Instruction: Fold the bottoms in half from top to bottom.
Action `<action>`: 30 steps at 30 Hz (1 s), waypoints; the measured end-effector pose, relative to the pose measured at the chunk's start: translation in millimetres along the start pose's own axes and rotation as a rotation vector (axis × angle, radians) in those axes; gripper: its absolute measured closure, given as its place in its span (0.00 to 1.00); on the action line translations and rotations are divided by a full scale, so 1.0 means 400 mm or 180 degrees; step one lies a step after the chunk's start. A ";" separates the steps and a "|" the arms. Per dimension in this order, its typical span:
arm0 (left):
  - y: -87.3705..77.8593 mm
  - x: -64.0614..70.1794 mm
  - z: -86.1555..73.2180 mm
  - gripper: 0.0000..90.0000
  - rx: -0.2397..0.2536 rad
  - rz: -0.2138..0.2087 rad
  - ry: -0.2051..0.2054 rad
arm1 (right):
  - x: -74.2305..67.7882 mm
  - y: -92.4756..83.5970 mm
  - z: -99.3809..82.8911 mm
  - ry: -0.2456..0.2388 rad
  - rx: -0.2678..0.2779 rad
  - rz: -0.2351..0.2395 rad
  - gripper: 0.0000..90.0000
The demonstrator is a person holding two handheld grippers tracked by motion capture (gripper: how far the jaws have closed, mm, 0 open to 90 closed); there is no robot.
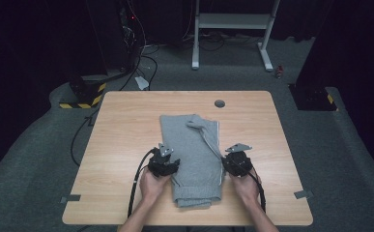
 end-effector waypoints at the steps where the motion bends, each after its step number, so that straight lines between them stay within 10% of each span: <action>1: 0.001 0.000 0.006 0.55 -0.0017 0.0002 0.0027 | -0.001 -0.010 0.001 -0.0014 0.0049 -0.0024 0.80; 6: 0.008 -0.001 0.038 0.55 -0.0001 -0.0041 0.0056 | -0.056 -0.051 0.045 -0.0253 0.0424 0.0112 0.75; 14: 0.007 -0.005 0.000 0.61 0.0000 -0.0040 0.0045 | -0.108 0.031 0.013 -0.0459 0.0024 0.0270 0.74; 22: -0.042 0.030 -0.032 0.57 0.0025 -0.0187 0.0111 | -0.124 -0.026 -0.047 -0.0612 0.0090 0.0352 0.69; 30: -0.010 -0.020 0.003 0.50 0.0082 0.0025 -0.0100 | -0.095 -0.022 0.021 -0.0349 0.0343 0.0326 0.72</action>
Point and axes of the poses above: each handheld gripper's, and its own axes: y roughly forward along the jaws, z roughly out of its top, x roughly to its right, the point moved 2 cm from there along y, roughly forward along the jaws, and after that the axes turned 7 degrees about x, right-handed, at the moved point
